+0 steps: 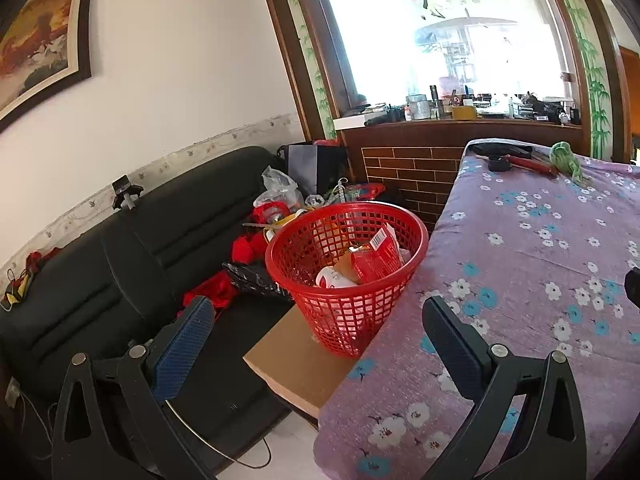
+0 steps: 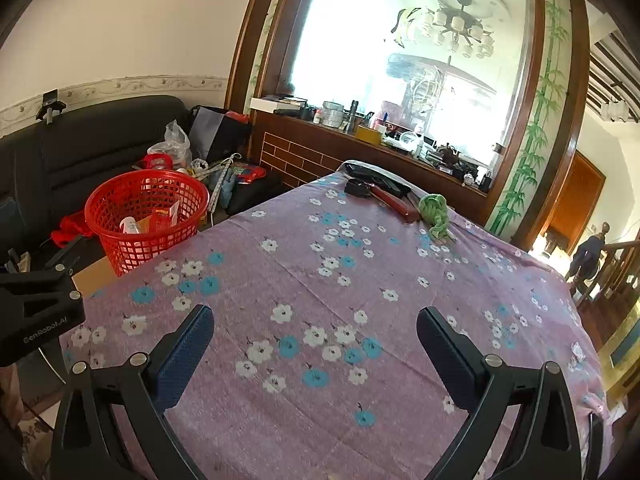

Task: Collect trash

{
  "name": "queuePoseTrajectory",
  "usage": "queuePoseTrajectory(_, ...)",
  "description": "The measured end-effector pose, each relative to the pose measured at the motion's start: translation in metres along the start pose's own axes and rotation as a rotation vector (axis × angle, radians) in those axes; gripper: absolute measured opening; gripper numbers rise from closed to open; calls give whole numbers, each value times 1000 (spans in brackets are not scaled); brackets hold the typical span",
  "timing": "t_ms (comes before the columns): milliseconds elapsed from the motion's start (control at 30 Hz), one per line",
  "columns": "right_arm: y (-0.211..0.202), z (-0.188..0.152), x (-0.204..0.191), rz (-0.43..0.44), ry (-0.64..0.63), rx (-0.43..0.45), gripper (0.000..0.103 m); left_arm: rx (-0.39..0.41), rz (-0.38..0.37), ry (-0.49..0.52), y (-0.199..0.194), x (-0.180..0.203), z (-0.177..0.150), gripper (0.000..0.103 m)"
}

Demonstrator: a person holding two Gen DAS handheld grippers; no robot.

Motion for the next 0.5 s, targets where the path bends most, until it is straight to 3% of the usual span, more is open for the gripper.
queuePoseTrajectory(500, -5, 2, 1, 3, 7, 0, 103, -7, 6, -1, 0, 0, -1, 103)
Point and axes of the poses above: each gripper's, at about its wrist camera, not at the fingertips, and y roughly the way its jaws point, x to its right, z to its top, the point moved 7 cm from there along y, roughly the way its jaws point, and after that the axes turned 1 degree about -y, right-handed, at the moved point
